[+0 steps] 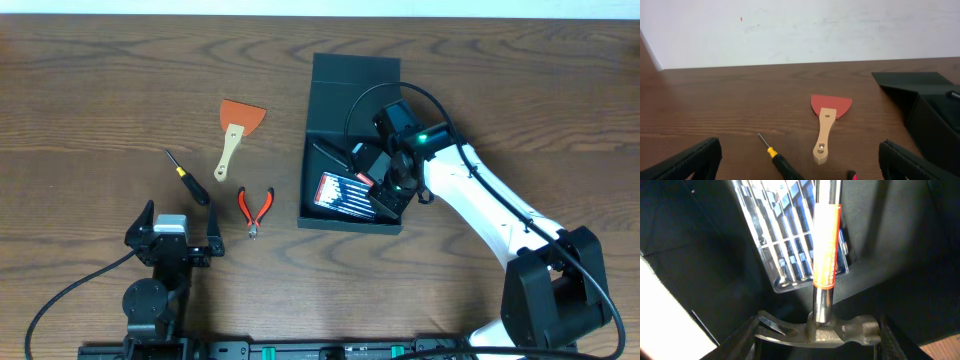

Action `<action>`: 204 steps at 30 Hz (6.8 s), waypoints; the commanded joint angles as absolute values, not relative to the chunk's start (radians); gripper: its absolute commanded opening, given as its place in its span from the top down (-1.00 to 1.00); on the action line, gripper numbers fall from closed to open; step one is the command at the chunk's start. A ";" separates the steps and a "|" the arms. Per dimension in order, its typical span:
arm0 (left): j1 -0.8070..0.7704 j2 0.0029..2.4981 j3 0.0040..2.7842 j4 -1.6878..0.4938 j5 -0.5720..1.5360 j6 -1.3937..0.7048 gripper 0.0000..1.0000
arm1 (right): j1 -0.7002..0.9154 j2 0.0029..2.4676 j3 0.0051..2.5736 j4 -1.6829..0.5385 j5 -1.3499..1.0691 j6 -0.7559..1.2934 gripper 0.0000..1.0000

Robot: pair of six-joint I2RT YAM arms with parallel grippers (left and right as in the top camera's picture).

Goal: Pack container
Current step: 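Lower the hammer into the box beside the screwdriver case, then open the right gripper and retract it up and right, then move the left gripper over the black-and-yellow screwdriver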

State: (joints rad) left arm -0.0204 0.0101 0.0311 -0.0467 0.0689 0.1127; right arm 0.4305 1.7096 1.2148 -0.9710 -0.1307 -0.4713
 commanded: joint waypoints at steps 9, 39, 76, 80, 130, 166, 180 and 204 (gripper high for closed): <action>-0.019 0.004 0.004 -0.062 0.079 0.127 -0.97 | 0.424 1.689 1.208 -0.931 -0.120 -0.403 0.66; -0.019 0.004 0.004 -0.062 0.078 0.127 -0.97 | 0.424 1.742 1.135 -0.865 -0.101 -0.397 -0.22; -0.019 0.004 0.004 -0.062 0.079 0.127 -0.97 | 0.225 1.739 1.732 -1.106 0.311 0.239 -0.89; -0.019 0.004 0.004 -0.062 0.079 0.127 -0.97 | 0.132 1.739 1.741 -1.145 0.311 0.239 -0.99; -0.019 0.004 0.004 -0.062 0.079 0.127 -0.97 | -0.044 1.739 1.741 -1.156 0.307 0.239 -0.98; -0.019 0.641 0.712 -0.649 0.067 -0.084 -0.97 | -0.044 1.739 1.741 -1.156 0.307 0.239 -0.98; -0.018 1.139 0.933 -0.709 0.197 -0.136 -0.97 | -0.044 1.739 1.741 -1.156 0.307 0.239 -0.98; -0.018 1.520 0.934 -0.659 -0.042 -0.544 -0.97 | -0.044 1.739 1.741 -1.156 0.307 0.239 -0.98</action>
State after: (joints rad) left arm -0.0204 1.4860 0.9112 -0.6701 -0.0113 -0.5797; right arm -0.0418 1.7432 1.7206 -1.1553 0.3027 0.2241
